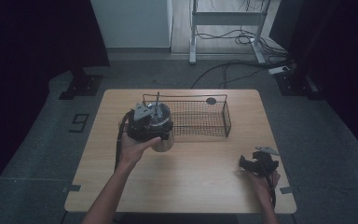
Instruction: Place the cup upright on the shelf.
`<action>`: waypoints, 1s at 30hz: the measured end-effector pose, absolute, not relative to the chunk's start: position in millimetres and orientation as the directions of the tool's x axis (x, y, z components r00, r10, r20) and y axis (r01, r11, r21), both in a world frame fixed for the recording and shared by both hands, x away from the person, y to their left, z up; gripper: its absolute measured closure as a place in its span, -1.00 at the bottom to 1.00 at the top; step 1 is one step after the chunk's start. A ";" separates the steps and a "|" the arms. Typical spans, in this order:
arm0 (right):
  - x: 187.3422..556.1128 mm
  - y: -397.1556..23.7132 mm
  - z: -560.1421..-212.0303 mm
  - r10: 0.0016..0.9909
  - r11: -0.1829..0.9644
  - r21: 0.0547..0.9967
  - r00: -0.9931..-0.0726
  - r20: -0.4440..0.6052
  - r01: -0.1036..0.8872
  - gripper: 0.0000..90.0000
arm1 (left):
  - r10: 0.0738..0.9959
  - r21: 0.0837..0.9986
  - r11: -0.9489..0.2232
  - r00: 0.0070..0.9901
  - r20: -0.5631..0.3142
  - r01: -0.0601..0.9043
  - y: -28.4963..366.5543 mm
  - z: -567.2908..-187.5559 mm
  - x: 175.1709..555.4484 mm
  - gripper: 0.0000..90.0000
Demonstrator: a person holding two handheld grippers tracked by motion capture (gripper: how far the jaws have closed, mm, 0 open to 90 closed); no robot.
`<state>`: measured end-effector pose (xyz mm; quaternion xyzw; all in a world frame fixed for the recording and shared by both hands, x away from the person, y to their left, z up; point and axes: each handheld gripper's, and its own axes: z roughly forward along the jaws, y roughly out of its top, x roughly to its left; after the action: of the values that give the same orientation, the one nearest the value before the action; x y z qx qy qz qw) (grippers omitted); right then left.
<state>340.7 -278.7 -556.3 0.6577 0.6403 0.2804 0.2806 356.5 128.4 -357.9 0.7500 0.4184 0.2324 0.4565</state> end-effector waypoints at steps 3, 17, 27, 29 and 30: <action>340.7 -278.7 -556.2 1.000 -0.022 0.727 0.022 0.009 0.686 -0.88 | 0.841 0.878 -0.232 0.539 -0.034 0.418 128.1 -357.9 360.2 -0.92; 340.8 -278.8 -556.1 1.000 -0.021 0.728 0.021 0.009 0.686 -0.88 | 0.852 0.879 -0.230 0.523 -0.026 0.418 125.6 -355.3 377.8 -0.92; 340.9 -278.9 -556.1 1.000 -0.021 0.728 0.021 0.009 0.685 -0.87 | 0.857 0.877 -0.224 0.515 -0.030 0.425 123.7 -355.2 390.0 -0.92; 340.9 -278.9 -556.1 1.000 -0.021 0.728 0.021 0.009 0.685 -0.87 | 0.858 0.881 -0.210 0.512 -0.042 0.424 124.7 -354.0 392.8 -0.91; 340.9 -278.9 -556.1 1.000 -0.021 0.728 0.021 0.009 0.685 -0.87 | 0.858 0.881 -0.210 0.512 -0.042 0.424 124.7 -354.0 392.8 -0.92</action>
<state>340.9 -278.9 -556.1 0.6572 0.6411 0.2802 0.2804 392.8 124.7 -354.0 0.7407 0.4329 0.2380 0.4554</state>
